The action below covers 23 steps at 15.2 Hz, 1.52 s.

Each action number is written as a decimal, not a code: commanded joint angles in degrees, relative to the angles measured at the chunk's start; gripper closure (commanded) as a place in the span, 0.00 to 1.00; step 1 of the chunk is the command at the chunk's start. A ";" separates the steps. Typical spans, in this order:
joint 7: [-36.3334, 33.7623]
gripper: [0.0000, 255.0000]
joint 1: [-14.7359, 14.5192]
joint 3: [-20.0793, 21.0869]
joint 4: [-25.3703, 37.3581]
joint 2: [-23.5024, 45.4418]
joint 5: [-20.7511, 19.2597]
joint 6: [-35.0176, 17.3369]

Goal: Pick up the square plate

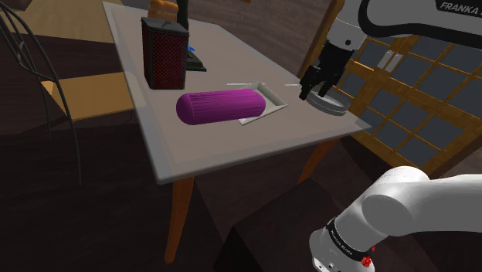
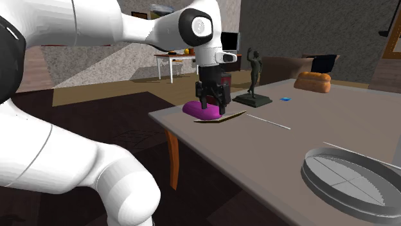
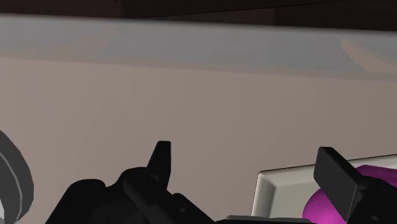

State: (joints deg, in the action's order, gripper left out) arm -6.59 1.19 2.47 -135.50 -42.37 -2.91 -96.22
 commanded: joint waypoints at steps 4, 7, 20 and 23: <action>1.69 0.00 -0.52 -3.73 2.45 5.50 4.65 -4.92; 4.14 0.00 -1.52 -7.49 5.38 11.17 10.15 -9.11; 10.74 0.00 -3.51 -12.83 5.06 19.78 20.22 -18.78; 10.67 1.00 -3.55 -12.77 5.14 19.86 20.25 -18.82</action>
State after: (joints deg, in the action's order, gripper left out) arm 4.07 -2.35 -10.30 -130.34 -22.54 17.32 -114.97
